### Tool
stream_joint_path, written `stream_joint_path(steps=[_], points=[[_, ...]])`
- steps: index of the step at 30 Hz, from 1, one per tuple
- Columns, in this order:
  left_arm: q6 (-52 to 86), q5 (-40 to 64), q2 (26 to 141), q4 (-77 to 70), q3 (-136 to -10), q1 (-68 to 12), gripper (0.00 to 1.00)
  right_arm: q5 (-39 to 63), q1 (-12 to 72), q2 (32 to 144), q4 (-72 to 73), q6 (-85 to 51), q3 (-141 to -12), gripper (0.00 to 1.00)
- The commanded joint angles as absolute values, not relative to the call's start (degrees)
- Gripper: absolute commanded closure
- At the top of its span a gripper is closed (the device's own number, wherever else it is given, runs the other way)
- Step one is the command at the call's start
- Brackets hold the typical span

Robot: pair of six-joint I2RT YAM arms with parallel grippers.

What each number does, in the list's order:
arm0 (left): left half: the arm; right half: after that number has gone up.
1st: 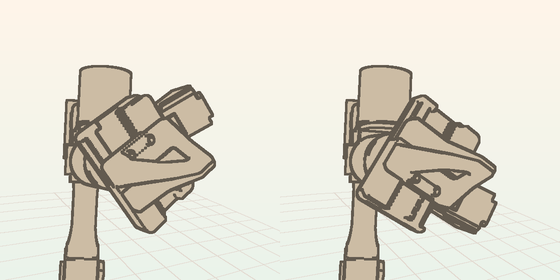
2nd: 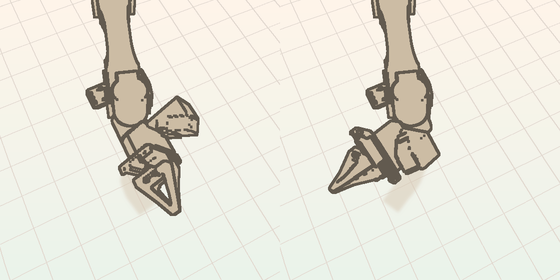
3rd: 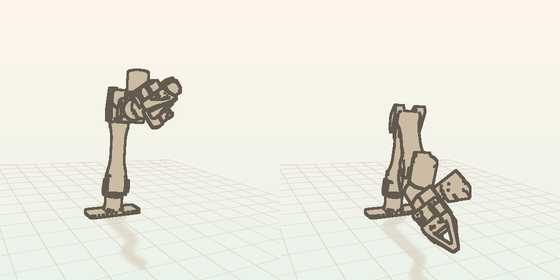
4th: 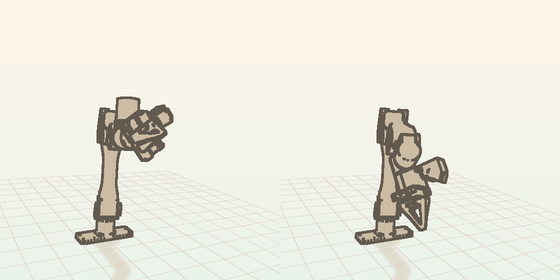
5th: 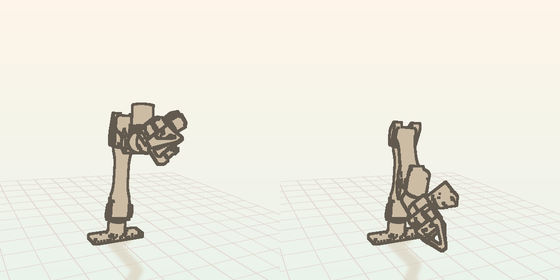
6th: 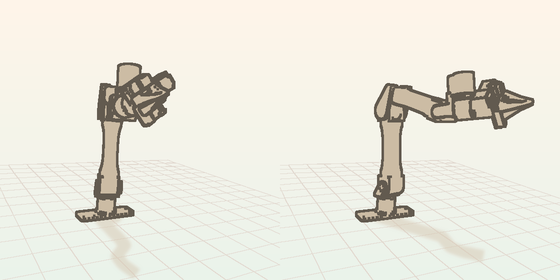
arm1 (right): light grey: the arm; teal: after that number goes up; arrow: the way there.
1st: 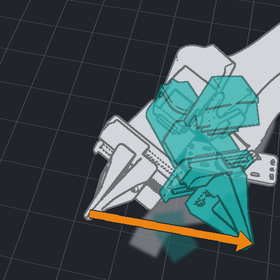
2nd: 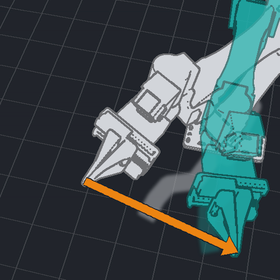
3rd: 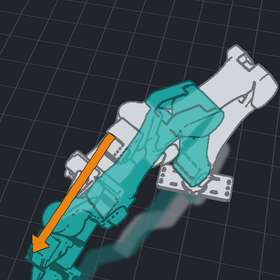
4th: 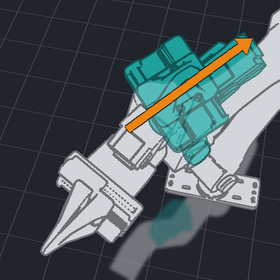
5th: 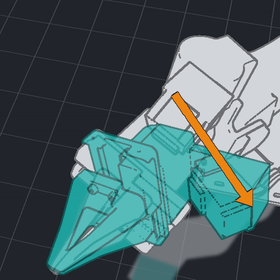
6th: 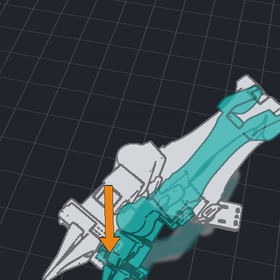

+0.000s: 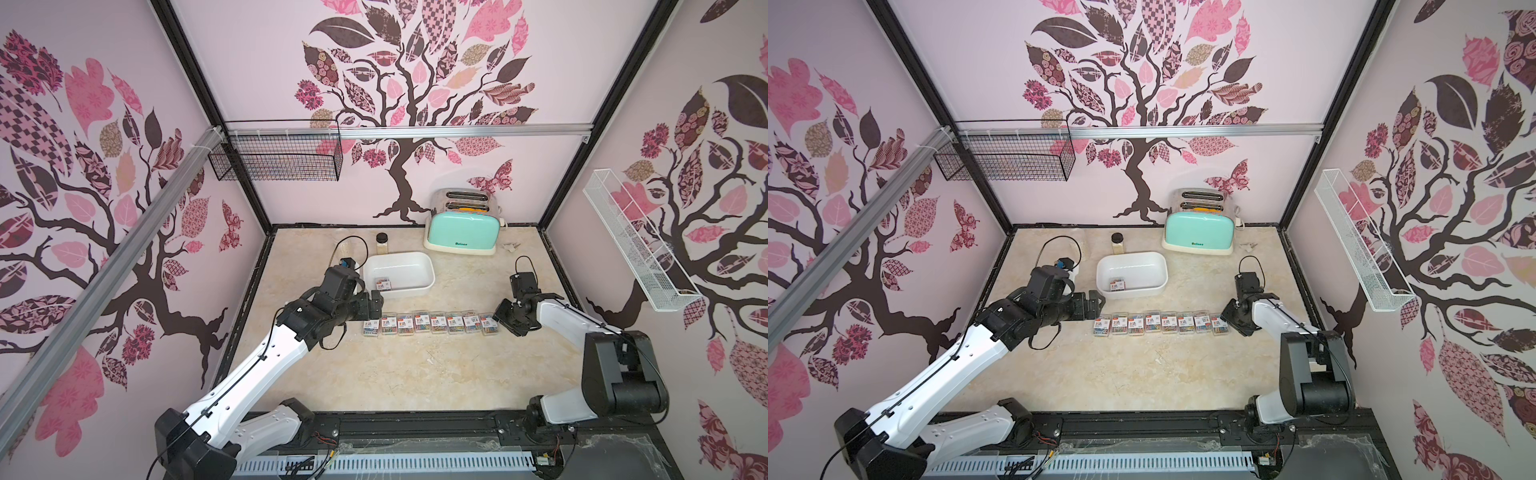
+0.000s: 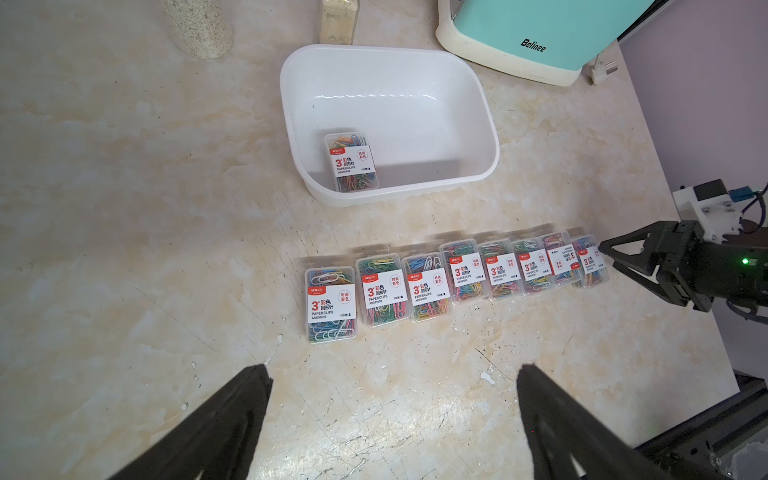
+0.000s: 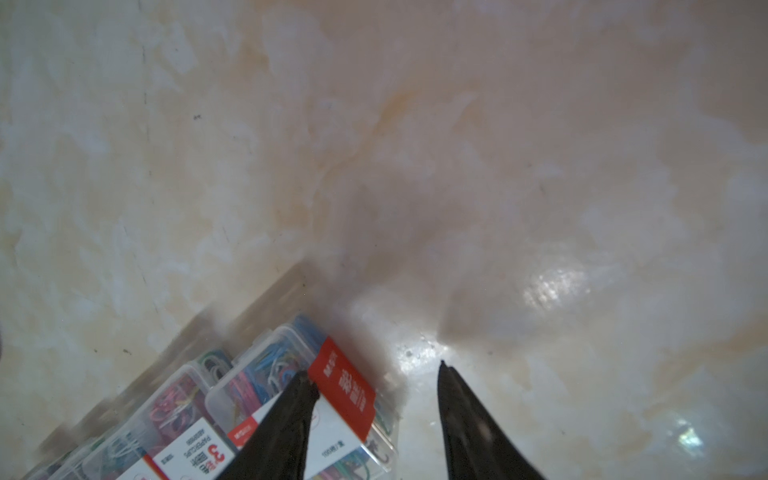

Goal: Take the paper clips out of the storage box
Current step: Adjust the boxed paper clips at the center of the board.

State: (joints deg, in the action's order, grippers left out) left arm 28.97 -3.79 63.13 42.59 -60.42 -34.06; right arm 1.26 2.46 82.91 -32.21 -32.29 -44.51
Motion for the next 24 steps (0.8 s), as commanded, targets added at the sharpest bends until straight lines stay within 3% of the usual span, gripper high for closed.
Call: stream_joint_path(steps=[1,21,24], points=[[29.3,-3.1,63.7,41.4,-60.3,-34.3,0.02,-1.6,2.9,80.8,-35.7,-32.9,-44.2,0.48],[28.9,-3.7,65.9,40.1,-61.8,-34.3,0.02,-2.4,3.0,80.5,-38.6,-27.4,-49.3,0.46],[28.9,-3.2,66.3,40.1,-62.0,-34.3,0.02,2.1,3.2,81.5,-39.2,-27.6,-49.8,0.39]])
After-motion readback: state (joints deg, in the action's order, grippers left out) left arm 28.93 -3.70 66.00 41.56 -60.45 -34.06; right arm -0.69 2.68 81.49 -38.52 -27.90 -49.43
